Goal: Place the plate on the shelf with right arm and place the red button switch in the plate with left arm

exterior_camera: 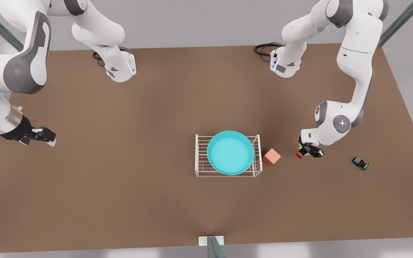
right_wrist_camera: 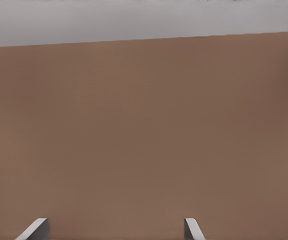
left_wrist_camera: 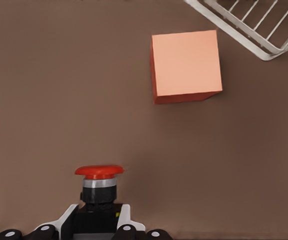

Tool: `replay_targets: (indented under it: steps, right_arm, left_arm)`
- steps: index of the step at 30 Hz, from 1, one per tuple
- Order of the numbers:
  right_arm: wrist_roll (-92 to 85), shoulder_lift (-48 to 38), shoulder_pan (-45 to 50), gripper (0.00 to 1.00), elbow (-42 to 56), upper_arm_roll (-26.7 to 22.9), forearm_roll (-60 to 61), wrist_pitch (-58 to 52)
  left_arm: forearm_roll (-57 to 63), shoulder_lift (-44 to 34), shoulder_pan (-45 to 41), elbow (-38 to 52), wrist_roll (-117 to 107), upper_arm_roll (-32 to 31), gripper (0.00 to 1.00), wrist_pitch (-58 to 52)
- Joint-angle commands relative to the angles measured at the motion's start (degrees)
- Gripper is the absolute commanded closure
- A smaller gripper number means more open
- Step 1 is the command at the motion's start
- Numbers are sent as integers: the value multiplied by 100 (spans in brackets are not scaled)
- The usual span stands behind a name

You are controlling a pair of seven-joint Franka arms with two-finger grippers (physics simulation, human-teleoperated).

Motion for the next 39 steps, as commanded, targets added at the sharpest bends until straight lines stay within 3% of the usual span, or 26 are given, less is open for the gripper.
replay_targets:
  steps: [1, 18, 26, 39]
  right_arm:
    - [-662, -5, 6, 0, 3, -1, -12, 79]
    - [-671, -5, 6, 0, 3, -1, -12, 88]
    - [-671, -5, 6, 0, 3, -1, -12, 79]
    - [-671, -5, 24, 0, -6, -1, -21, 79]
  left_arm:
    - [-57, -142, 129, 10, 93, -175, 52, -239]
    - [-1499, -1610, 155, 186, 84, -755, 54, -1646]
    - [-2096, -1645, 85, 845, -57, -1169, 55, -2156]
    - [-2105, -1435, -1066, 1487, -1603, -1283, 56, -2499]
